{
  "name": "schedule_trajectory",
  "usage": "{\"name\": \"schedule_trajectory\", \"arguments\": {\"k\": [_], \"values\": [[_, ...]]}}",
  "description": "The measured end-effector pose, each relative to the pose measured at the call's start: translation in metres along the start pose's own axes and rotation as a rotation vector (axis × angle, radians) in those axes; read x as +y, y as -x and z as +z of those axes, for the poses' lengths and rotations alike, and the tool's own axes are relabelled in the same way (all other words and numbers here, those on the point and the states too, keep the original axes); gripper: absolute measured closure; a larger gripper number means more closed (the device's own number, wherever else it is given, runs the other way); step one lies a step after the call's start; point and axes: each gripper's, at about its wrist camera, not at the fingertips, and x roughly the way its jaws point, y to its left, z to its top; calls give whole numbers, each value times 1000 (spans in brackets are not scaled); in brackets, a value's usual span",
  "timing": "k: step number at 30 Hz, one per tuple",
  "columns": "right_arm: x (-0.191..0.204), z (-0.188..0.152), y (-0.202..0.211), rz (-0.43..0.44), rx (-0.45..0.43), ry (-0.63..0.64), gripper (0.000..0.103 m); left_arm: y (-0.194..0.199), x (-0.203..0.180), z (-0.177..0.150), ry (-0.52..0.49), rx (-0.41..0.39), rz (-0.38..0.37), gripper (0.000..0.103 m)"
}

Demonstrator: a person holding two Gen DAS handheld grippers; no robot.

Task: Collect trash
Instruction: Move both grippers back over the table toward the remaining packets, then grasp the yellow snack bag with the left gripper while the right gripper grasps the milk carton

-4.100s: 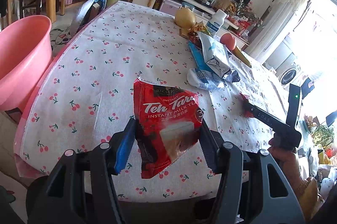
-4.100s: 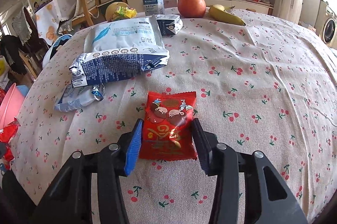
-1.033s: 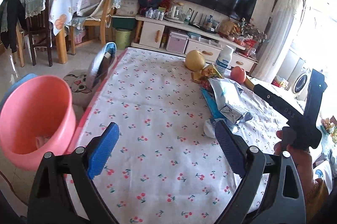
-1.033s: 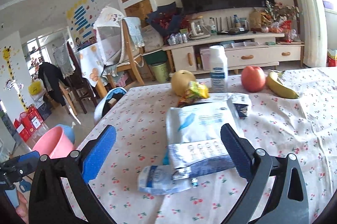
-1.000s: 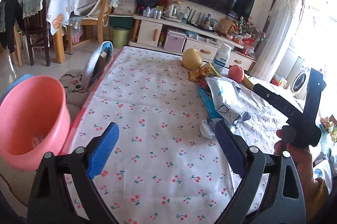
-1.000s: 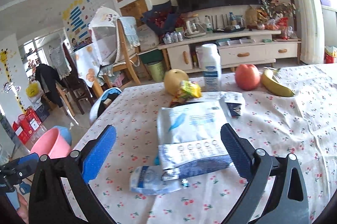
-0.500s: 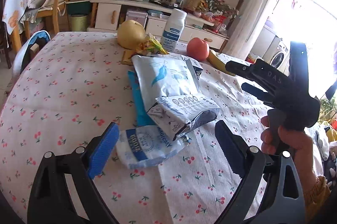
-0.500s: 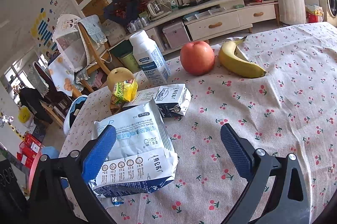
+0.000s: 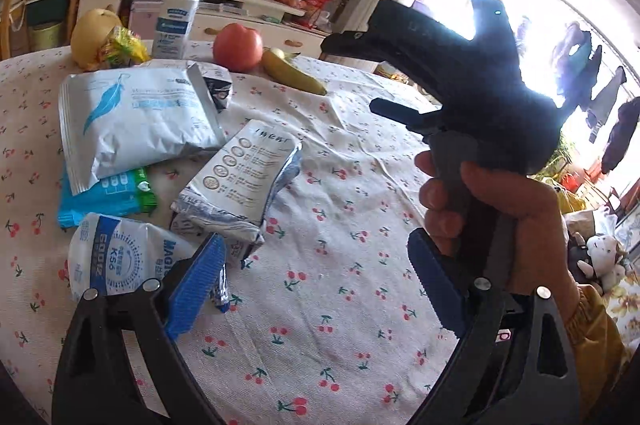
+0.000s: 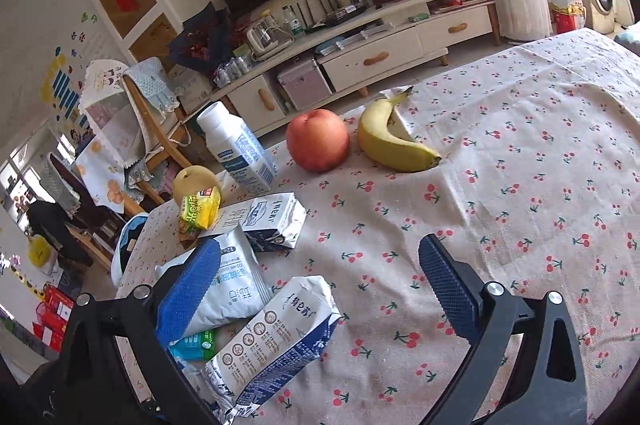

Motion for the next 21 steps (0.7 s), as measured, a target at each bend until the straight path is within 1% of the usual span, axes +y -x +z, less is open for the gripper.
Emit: {"name": "schedule_trajectory", "arguments": {"k": [3, 4, 7, 9, 11, 14, 18, 20, 21], "values": [[-6, -1, -2, -5, 25, -20, 5, 16, 6, 14, -26, -36, 45, 10], [-5, -2, -2, -5, 33, -17, 5, 22, 10, 21, -38, -48, 75, 10], [1, -5, -6, 0, 54, 1, 5, 38, 30, 50, -78, -80, 201, 10], [6, -6, -7, 11, 59, 8, 5, 42, 47, 73, -48, -86, 280, 10], [9, -7, -8, 18, 58, 15, 5, 41, 63, 96, 12, -102, 344, 10], [13, -9, -10, 17, 63, 29, 5, 23, 81, 129, 89, -79, 437, 10], [15, -10, -12, 26, 70, 38, 5, -10, 102, 159, 174, -71, 466, 10], [17, -10, -13, 33, 72, 48, 5, -27, 116, 170, 192, -40, 498, 11], [18, -10, -13, 39, 72, 53, 5, -35, 121, 173, 199, -28, 502, 12]]}}
